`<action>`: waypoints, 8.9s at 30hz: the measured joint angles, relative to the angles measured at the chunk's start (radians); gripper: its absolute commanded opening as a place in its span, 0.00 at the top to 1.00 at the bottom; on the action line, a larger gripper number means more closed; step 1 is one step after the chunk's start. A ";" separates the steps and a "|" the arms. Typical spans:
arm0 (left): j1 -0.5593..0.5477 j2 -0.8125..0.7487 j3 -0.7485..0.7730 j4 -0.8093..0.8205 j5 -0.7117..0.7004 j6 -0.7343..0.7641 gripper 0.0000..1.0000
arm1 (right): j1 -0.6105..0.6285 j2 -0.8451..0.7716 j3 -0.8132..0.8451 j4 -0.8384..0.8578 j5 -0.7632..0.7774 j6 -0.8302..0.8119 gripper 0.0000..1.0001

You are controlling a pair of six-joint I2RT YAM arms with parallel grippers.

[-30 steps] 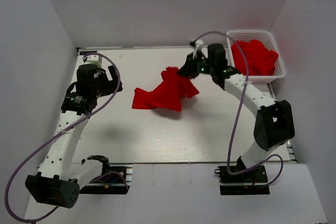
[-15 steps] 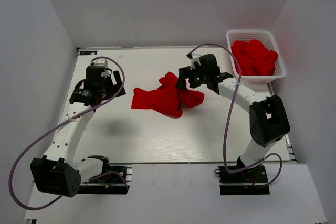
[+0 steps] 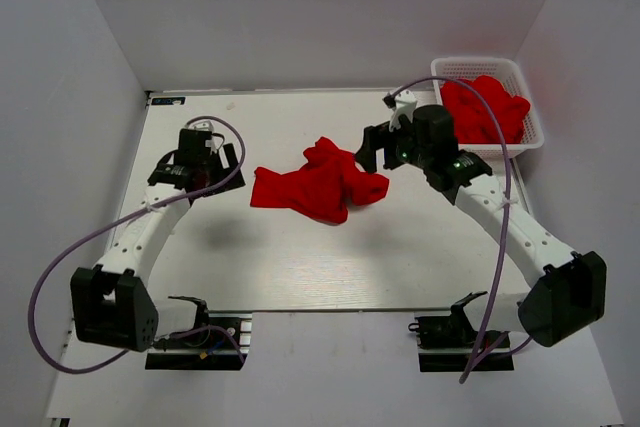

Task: Fold and stack the t-shirts
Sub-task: Flatten out the tshirt

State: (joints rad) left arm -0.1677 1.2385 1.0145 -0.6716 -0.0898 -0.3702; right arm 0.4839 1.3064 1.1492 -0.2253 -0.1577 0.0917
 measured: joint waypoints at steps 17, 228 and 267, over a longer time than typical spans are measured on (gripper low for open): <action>-0.042 0.378 -0.124 0.315 0.067 -0.005 0.10 | 0.016 -0.050 -0.245 -0.106 0.017 0.038 0.10; -0.029 1.100 0.852 0.199 0.032 0.332 0.00 | -0.274 0.591 0.238 -0.079 0.180 0.119 0.10; -0.021 0.804 0.455 0.243 0.118 0.203 0.00 | -0.293 0.736 0.274 -0.009 0.029 0.193 0.23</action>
State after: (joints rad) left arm -0.1883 2.0422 1.4700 -0.4290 0.0280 -0.1677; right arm 0.1909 2.0422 1.4231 -0.2344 -0.1284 0.2852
